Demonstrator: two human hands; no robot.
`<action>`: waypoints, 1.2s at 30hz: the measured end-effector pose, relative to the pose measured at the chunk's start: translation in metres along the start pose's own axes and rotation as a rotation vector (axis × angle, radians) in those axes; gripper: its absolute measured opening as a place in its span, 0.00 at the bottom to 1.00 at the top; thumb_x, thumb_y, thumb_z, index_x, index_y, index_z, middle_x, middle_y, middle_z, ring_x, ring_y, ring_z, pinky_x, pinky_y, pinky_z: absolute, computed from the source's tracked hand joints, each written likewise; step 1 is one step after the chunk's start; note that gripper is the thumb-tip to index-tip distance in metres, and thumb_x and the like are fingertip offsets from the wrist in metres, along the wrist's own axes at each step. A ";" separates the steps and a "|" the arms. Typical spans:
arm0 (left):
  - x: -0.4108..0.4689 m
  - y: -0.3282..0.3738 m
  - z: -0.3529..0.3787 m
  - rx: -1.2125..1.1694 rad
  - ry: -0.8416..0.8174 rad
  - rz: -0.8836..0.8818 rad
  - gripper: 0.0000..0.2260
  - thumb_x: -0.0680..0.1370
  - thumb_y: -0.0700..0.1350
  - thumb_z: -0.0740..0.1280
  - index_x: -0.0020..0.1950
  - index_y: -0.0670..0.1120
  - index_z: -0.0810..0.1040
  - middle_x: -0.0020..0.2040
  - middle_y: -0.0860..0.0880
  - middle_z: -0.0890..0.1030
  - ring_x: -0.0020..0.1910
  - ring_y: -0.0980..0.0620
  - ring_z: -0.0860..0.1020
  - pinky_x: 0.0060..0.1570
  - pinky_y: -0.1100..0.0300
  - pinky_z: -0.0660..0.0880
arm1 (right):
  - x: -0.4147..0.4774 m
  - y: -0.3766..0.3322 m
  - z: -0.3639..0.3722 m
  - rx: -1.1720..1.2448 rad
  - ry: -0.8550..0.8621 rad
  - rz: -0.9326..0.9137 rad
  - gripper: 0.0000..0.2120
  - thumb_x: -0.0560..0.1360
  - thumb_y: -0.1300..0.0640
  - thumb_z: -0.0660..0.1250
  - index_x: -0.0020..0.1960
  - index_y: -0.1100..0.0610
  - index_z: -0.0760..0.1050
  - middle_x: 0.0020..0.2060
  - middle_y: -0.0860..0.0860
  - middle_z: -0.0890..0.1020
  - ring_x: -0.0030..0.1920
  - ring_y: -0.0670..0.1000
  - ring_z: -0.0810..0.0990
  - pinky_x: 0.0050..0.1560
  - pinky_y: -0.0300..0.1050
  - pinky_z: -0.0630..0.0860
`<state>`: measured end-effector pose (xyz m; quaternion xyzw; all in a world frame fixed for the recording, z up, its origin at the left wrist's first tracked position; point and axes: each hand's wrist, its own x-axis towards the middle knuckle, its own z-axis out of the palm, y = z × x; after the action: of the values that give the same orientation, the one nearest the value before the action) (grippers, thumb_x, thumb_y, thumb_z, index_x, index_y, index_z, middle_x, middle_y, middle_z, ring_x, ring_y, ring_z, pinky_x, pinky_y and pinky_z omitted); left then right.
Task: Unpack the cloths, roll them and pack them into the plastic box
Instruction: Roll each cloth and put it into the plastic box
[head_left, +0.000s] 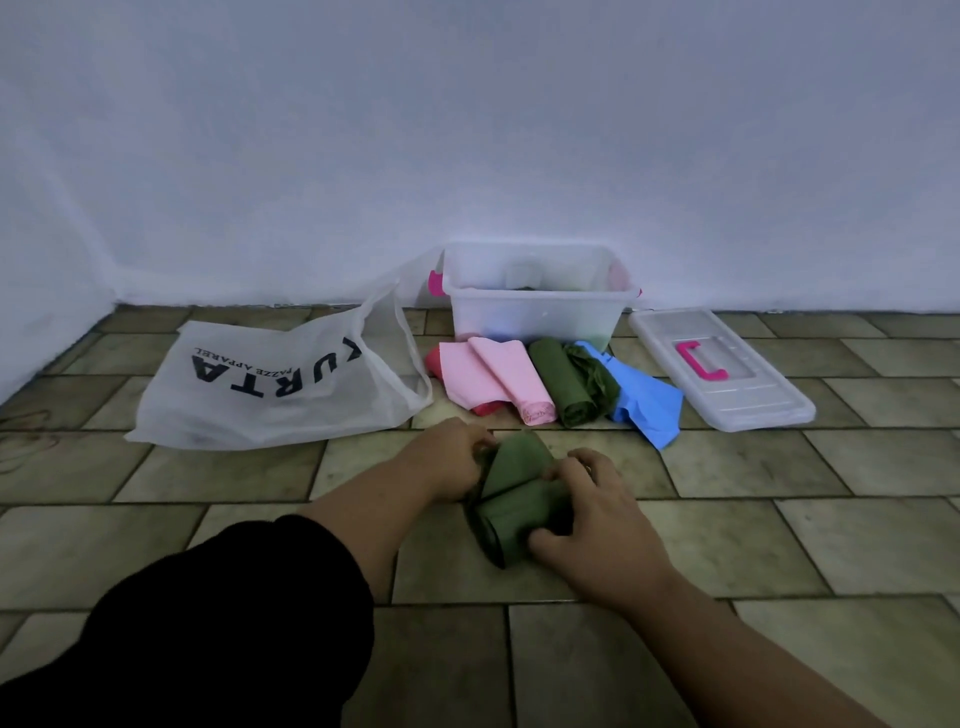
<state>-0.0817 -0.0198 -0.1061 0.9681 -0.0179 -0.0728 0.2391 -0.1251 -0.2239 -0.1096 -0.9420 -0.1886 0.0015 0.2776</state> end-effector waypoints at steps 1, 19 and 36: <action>0.002 -0.003 0.001 0.085 -0.029 0.029 0.11 0.73 0.46 0.66 0.55 0.52 0.79 0.51 0.45 0.76 0.51 0.44 0.76 0.47 0.57 0.72 | 0.000 -0.004 0.002 -0.034 0.014 0.003 0.32 0.58 0.36 0.64 0.61 0.43 0.68 0.67 0.47 0.64 0.66 0.51 0.66 0.61 0.48 0.70; -0.008 0.031 -0.037 -0.720 0.369 0.000 0.08 0.76 0.36 0.62 0.49 0.49 0.72 0.47 0.49 0.80 0.39 0.54 0.81 0.36 0.66 0.76 | 0.033 -0.020 0.027 -0.139 -0.027 0.119 0.48 0.54 0.26 0.63 0.69 0.47 0.58 0.70 0.58 0.61 0.72 0.59 0.55 0.72 0.54 0.58; 0.022 -0.016 0.007 0.285 -0.126 0.215 0.18 0.80 0.47 0.62 0.70 0.53 0.71 0.75 0.55 0.62 0.72 0.53 0.63 0.65 0.64 0.59 | 0.028 -0.021 0.023 -0.234 -0.119 0.156 0.41 0.55 0.24 0.58 0.66 0.37 0.64 0.71 0.45 0.63 0.68 0.63 0.60 0.64 0.58 0.66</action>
<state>-0.0606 -0.0103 -0.1222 0.9782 -0.1461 -0.1040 0.1045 -0.1089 -0.1852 -0.1155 -0.9780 -0.1298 0.0569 0.1532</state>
